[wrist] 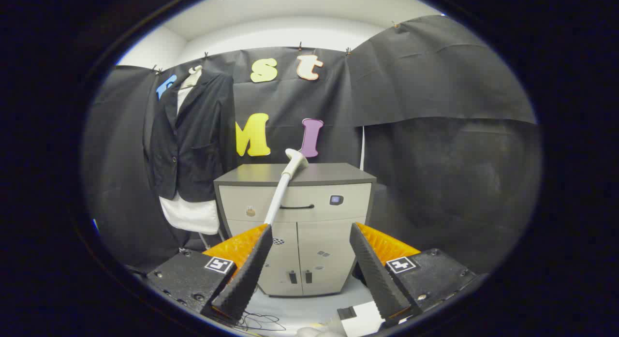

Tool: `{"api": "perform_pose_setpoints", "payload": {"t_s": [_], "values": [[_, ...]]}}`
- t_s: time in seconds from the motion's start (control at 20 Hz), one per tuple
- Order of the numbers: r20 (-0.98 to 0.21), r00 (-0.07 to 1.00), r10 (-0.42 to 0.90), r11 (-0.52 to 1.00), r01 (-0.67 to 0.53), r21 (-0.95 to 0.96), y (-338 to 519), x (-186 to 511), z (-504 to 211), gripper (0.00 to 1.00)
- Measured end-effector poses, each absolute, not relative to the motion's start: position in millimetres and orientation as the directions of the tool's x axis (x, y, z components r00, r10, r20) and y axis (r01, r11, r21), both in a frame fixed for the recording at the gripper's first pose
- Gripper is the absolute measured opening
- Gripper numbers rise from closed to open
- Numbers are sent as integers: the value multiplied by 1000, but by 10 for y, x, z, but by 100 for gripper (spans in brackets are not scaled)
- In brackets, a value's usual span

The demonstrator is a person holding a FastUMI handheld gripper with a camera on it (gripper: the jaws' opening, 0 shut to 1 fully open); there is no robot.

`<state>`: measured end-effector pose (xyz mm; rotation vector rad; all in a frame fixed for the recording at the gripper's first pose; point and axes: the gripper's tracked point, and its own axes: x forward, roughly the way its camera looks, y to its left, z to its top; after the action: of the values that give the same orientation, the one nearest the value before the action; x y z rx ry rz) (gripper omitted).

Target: Iron the clothes twice with a garment steamer, once on the left side and once on the right side.

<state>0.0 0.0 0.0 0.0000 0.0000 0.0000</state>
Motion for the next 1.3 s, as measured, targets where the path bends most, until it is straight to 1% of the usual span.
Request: {"api": "perform_pose_setpoints", "payload": {"t_s": [0.5,0.8,1.05,1.3], "values": [[-12,1000,13,1000,-13,4,263,-31,-34,99],[-7,1000,13,1000,-13,15,406,-17,67,99],[-40,999,15,999,-13,46,457,163,266,99],[-63,998,18,997,-14,70,362,577,624,99]]}}
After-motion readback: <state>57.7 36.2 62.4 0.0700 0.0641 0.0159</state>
